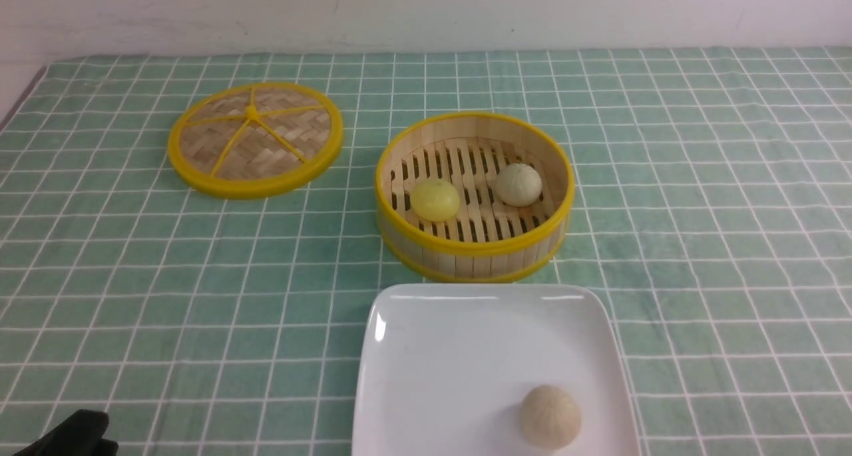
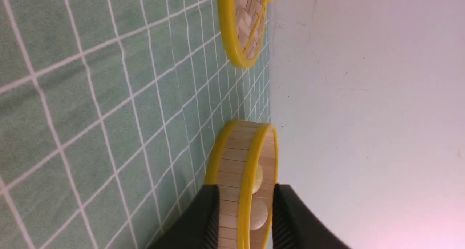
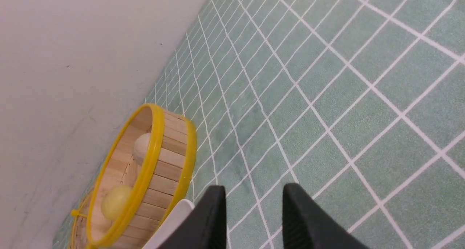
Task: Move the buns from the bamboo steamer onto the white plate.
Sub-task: 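Reach toward a bun in the bamboo steamer with the right gripper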
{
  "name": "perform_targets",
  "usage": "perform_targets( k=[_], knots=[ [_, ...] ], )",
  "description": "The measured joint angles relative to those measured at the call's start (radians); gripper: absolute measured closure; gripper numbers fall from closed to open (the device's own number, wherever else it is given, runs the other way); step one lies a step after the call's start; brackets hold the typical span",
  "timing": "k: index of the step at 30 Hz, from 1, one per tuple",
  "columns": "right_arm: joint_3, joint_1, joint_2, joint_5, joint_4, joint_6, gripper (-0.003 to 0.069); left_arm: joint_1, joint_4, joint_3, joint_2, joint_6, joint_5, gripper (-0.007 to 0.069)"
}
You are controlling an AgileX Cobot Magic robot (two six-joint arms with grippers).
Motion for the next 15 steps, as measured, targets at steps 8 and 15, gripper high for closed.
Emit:
perform_targets(
  k=[8, 15],
  knots=[
    [0.0, 0.0, 0.0, 0.001, 0.007, -0.032, 0.0431, 0.0, 0.042, 0.0, 0.0, 0.031, -0.029, 0.0384],
    [-0.145, 0.0, 0.007, -0.045, 0.033, -0.247, 0.0592, 0.0, 0.014, -0.203, 0.0, 0.288, -0.019, 0.0403]
  ],
)
